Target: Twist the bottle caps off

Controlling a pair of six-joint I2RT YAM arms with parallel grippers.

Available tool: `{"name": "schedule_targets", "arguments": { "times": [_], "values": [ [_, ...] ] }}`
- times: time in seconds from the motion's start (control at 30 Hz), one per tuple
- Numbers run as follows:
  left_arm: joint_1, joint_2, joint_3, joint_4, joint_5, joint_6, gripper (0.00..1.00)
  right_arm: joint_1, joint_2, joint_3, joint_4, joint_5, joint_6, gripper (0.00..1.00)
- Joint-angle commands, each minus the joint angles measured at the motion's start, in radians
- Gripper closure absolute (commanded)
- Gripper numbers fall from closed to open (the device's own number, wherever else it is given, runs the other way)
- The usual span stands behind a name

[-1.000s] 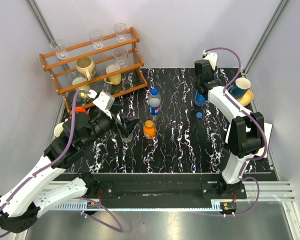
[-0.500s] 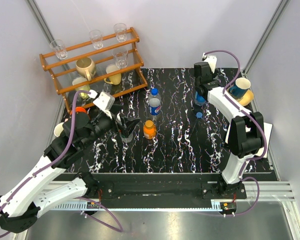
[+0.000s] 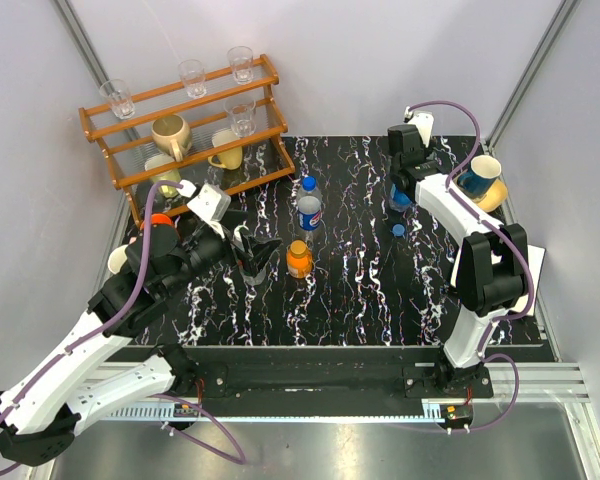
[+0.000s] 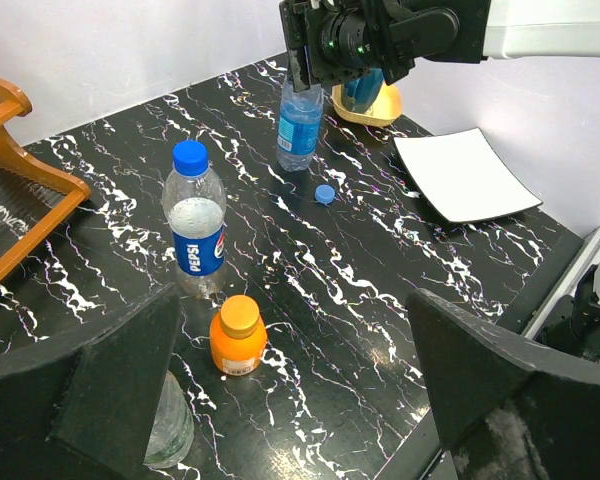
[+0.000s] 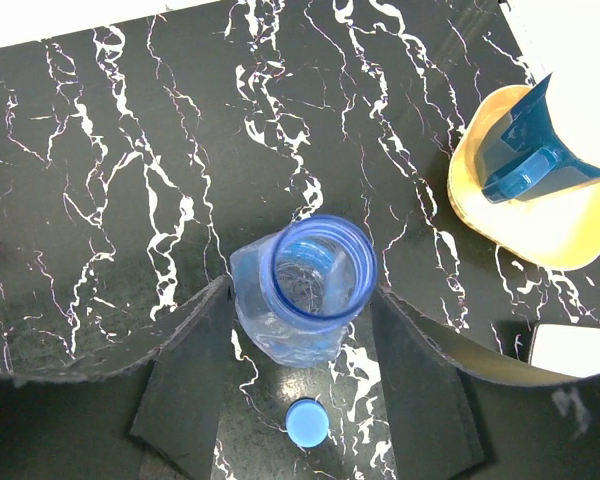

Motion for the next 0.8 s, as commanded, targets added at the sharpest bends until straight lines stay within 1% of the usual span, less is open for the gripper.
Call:
{"name": "schedule_targets", "arguments": {
  "times": [0.0, 0.27, 0.5, 0.77],
  "values": [
    [0.004, -0.006, -0.01, 0.042, 0.021, -0.013, 0.01, -0.004, -0.057, -0.005, 0.015, -0.015, 0.012, 0.37],
    [0.004, -0.009, -0.011, 0.04, 0.021, -0.016, 0.01, -0.003, -0.062, -0.008, 0.016, -0.02, 0.008, 0.38],
    [0.004, -0.008, -0.013, 0.042, 0.026, -0.018, 0.01, -0.003, -0.063, -0.01, 0.018, -0.02, 0.004, 0.36],
    [0.004, -0.008, -0.01, 0.04, 0.027, -0.018, 0.01, -0.001, -0.095, -0.001, -0.002, -0.03, 0.019, 0.29]
  ]
}}
